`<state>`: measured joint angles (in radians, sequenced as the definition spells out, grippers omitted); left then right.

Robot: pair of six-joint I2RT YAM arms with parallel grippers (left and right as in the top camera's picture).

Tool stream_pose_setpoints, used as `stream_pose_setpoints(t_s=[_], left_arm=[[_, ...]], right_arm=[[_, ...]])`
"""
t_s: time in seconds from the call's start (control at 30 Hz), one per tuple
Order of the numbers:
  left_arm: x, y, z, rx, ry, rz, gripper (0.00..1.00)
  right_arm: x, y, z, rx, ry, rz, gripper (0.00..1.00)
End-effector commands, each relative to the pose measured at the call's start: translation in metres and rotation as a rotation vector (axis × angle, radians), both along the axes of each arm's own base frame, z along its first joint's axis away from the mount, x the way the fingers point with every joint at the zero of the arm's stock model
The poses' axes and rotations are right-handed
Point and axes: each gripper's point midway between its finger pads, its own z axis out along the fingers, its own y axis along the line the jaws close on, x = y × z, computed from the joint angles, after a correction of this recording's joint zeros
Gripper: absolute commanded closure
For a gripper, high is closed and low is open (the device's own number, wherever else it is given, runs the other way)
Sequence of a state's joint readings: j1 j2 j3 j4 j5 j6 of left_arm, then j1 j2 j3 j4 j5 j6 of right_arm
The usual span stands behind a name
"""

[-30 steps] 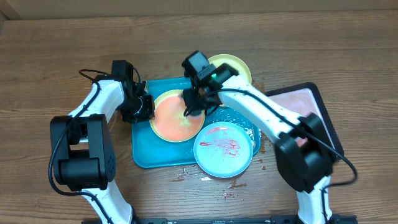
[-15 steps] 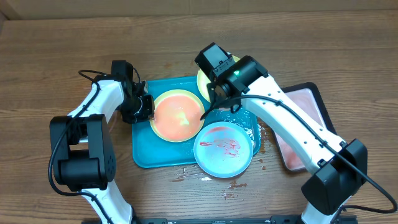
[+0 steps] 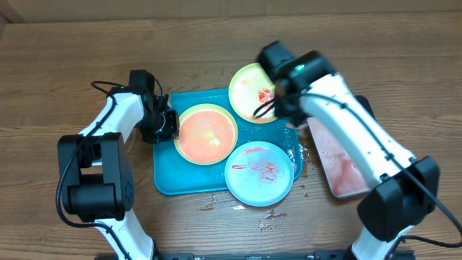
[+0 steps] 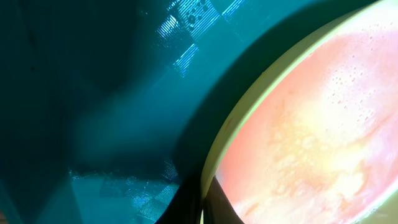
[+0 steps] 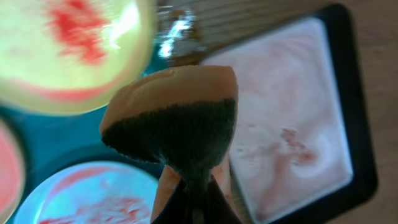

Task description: Clean dirty plates on tray and stack at the side

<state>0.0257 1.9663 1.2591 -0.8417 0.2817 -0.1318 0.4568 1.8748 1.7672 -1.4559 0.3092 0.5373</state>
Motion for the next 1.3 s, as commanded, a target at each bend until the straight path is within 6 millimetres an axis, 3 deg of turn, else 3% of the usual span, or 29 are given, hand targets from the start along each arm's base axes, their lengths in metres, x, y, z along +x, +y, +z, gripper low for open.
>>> stream_pose_setpoints(t_s=[0.0,0.2,0.3,0.43,0.6,0.73,0.87,1.07,1.27], left_arm=[[-0.002,0.002,-0.006,0.022,0.019,0.020,0.96],[0.010,0.002,0.015,0.024,-0.041,0.054,0.96],[0.015,0.003,0.038,0.027,-0.103,0.057,0.96],[0.017,0.003,0.069,0.027,-0.179,0.063,0.96],[0.009,0.009,0.106,0.064,-0.251,0.084,0.96],[0.001,0.011,0.126,0.096,-0.288,0.080,0.96],[-0.005,0.001,0.140,0.091,-0.320,0.045,0.96],[-0.007,-0.030,0.146,0.071,-0.351,-0.026,0.96],[-0.003,-0.054,0.149,0.068,-0.386,-0.053,0.96]], right_arm=[[0.007,-0.049,0.016,-0.013,-0.044,-0.186,0.96],[-0.002,-0.109,-0.004,-0.037,0.032,-0.347,0.96],[-0.007,-0.133,-0.023,-0.040,0.064,-0.406,0.96],[-0.003,-0.133,-0.041,0.029,0.082,-0.356,0.96],[0.000,-0.132,-0.049,0.036,0.068,-0.351,0.96],[0.005,-0.126,-0.050,0.070,0.065,-0.306,0.96],[0.011,-0.120,-0.050,0.105,0.051,-0.275,0.96],[0.016,-0.119,-0.033,0.117,-0.016,-0.256,0.96],[0.011,-0.120,0.012,0.136,-0.139,-0.224,0.96]])
